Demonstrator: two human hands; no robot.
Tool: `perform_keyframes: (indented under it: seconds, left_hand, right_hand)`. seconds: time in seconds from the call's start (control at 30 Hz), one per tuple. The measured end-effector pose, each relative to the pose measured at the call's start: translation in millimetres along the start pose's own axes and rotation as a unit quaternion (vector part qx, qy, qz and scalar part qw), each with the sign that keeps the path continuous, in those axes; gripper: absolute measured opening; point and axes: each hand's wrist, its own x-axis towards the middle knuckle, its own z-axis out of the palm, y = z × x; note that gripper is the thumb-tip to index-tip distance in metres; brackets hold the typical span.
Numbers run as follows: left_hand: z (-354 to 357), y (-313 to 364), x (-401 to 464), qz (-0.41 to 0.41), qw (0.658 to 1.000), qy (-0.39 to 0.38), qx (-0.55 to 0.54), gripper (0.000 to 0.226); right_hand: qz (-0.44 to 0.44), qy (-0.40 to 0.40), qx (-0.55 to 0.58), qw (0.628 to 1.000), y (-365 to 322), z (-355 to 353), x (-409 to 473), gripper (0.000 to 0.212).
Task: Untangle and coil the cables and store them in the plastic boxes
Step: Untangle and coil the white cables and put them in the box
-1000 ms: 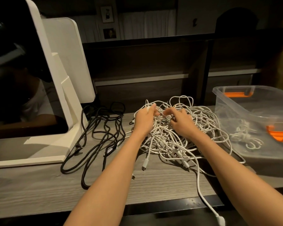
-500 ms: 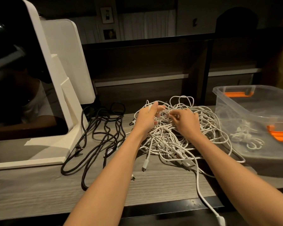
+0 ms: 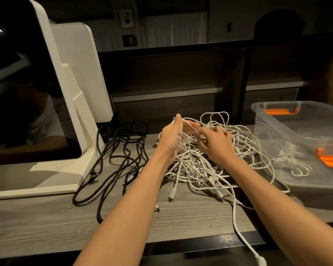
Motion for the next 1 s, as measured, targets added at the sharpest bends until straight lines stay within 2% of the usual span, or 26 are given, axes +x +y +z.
perform_keyframes:
  seconds: [0.07, 0.17, 0.3, 0.37, 0.43, 0.53, 0.67, 0.77, 0.87, 1.0]
  left_hand:
    - [-2.3, 0.1, 0.4, -0.005, 0.999, 0.008, -0.043, 0.051]
    - [-5.4, 2.5, 1.3, -0.039, 0.995, 0.006, -0.088, 0.046]
    - [-5.5, 8.3, -0.2, -0.132, 0.966, -0.050, -0.215, 0.044]
    - [-7.0, 8.0, 0.5, -0.173, 0.945, -0.057, -0.273, 0.044]
    - [-8.5, 6.4, 2.1, -0.202, 0.931, -0.032, -0.303, 0.044]
    - [-10.9, 2.4, 4.8, -0.192, 0.954, 0.026, -0.231, 0.044]
    - [-8.1, -1.4, 5.0, -0.132, 0.990, 0.050, -0.025, 0.045]
    - [0.3, -2.0, 2.6, -0.083, 0.987, 0.017, 0.134, 0.049]
    - [4.8, -3.7, 1.9, -0.068, 0.971, -0.042, 0.225, 0.060]
    - [2.8, -3.0, 4.8, -0.101, 0.968, -0.125, 0.191, 0.057]
  right_hand:
    - [0.026, -0.036, -0.009, 0.999, -0.5, 0.4, 0.6, 0.023]
    - [0.043, -0.047, -0.030, 0.998, 0.8, 3.9, 2.5, 0.029]
    - [0.066, -0.049, -0.064, 0.995, 4.2, 6.1, 3.4, 0.030]
    - [0.064, -0.037, -0.070, 0.995, 4.5, 5.6, 2.3, 0.026]
    - [0.057, 0.013, -0.053, 0.997, 5.9, 4.1, 1.5, 0.018]
    - [0.051, 0.103, 0.041, 0.993, 9.0, 0.3, 0.3, 0.013]
    - [-0.033, 0.168, 0.093, 0.981, 6.2, -2.3, -0.6, 0.019]
    - [-0.065, 0.201, 0.095, 0.973, -0.1, -6.0, -1.6, 0.036]
    - [-0.057, 0.216, 0.078, 0.972, -1.6, -6.2, 0.4, 0.040]
    - [-0.011, 0.205, 0.061, 0.977, -0.6, -4.3, 3.4, 0.035]
